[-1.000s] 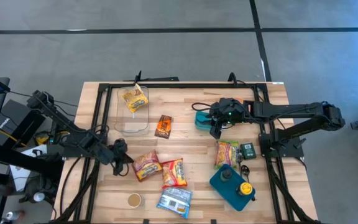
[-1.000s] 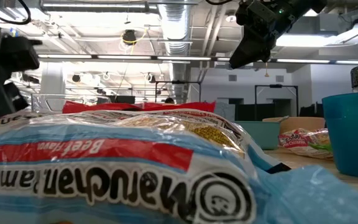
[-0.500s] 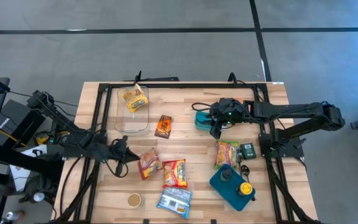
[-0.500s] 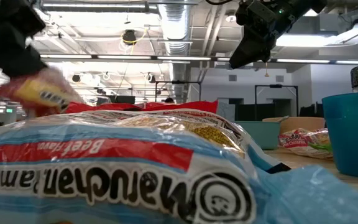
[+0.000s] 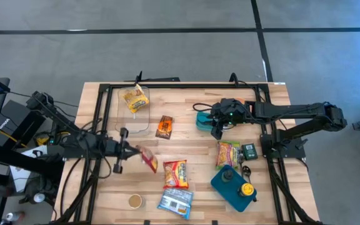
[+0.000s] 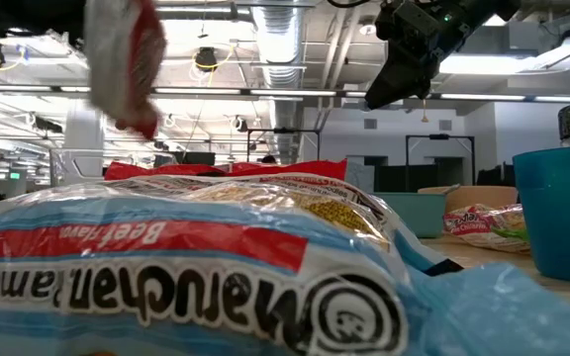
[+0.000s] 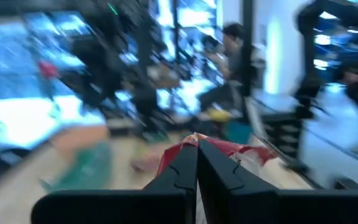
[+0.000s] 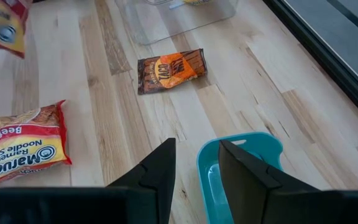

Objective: Pick & Place Food Item
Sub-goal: Put the red noodle pack into the transparent bin

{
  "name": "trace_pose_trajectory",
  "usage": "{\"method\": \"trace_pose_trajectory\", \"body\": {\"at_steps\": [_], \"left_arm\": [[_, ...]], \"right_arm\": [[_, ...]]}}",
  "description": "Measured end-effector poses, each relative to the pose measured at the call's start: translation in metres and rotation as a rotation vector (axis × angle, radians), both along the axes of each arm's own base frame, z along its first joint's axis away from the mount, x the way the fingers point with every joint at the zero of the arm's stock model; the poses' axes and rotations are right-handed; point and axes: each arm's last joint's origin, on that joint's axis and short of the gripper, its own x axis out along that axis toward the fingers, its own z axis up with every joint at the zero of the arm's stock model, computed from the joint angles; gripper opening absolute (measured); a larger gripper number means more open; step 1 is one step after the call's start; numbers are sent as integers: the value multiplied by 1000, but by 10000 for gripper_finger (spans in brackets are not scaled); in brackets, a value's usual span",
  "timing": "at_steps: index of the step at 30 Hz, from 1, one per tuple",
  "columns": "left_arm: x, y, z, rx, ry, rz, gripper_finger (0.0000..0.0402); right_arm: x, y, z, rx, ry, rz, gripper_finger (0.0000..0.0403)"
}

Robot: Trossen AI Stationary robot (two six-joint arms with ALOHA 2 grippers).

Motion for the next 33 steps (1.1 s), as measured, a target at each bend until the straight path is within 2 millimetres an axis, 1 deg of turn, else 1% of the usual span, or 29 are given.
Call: {"method": "trace_pose_trajectory", "body": {"at_steps": [3,6,11,15,22,25,29,33], "left_arm": [[1,7,7,59,-59,115,0],[2,15,11,106,-70,277,0],[3,32,13,162,-27,576,0],[5,46,13,176,4,735,0],[8,70,13,177,19,901,0],[8,77,13,147,10,951,0],[8,85,12,127,13,995,0],[10,92,5,111,47,1001,0]], "right_arm": [[0,0,0,0,0,0,115],[0,0,0,0,0,0,115],[0,0,0,0,0,0,115],[0,0,0,0,-1,0,115],[0,0,0,-1,-4,0,115],[0,0,0,-1,-4,0,115],[0,0,0,-1,-4,0,115],[0,0,0,-1,-4,0,115]]}}
